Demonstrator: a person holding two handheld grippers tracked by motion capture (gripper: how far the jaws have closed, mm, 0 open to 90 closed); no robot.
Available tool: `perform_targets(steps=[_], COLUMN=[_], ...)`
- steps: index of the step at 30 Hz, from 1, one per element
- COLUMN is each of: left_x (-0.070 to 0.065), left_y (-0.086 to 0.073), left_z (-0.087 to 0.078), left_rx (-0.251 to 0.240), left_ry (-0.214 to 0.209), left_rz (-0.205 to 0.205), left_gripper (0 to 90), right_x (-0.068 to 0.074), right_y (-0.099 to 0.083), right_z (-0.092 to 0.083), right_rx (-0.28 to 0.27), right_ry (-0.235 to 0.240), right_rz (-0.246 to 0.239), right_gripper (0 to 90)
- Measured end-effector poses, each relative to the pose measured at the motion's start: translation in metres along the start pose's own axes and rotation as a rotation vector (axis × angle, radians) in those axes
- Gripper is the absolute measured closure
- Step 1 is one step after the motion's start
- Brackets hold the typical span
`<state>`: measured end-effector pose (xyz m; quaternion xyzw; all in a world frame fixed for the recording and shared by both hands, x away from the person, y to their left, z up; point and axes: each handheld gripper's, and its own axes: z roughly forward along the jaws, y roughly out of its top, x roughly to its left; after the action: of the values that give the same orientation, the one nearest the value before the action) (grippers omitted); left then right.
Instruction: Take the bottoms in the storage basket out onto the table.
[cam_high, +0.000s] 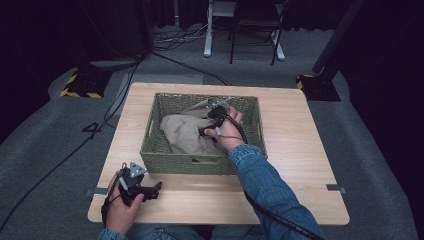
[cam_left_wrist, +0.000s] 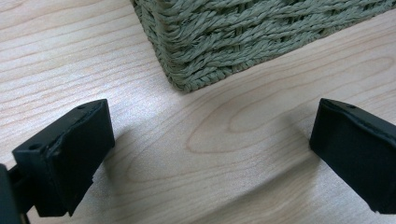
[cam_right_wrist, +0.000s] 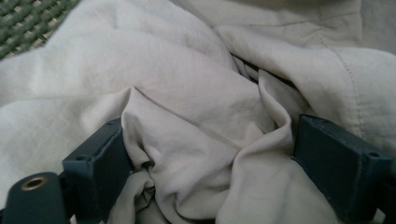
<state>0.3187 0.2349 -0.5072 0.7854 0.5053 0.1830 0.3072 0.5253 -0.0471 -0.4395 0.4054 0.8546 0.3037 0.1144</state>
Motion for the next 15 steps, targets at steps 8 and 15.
perform_targets(steps=[8, 15], left_x=[0.0000, 0.0000], left_y=[0.0000, 0.0000], left_z=[0.0000, 0.0000], left_rx=[0.000, 0.000], left_ry=[0.000, 0.000], left_rz=[0.001, 0.000], left_gripper=[0.2, 0.2], right_x=[0.0041, 0.0087], right_y=[-0.0046, -0.0048], right_z=[0.0054, 0.0032], right_rx=[0.018, 0.037], right_ry=[-0.012, -0.028], right_rz=[-0.032, -0.070], right_gripper=[11.9, 11.3])
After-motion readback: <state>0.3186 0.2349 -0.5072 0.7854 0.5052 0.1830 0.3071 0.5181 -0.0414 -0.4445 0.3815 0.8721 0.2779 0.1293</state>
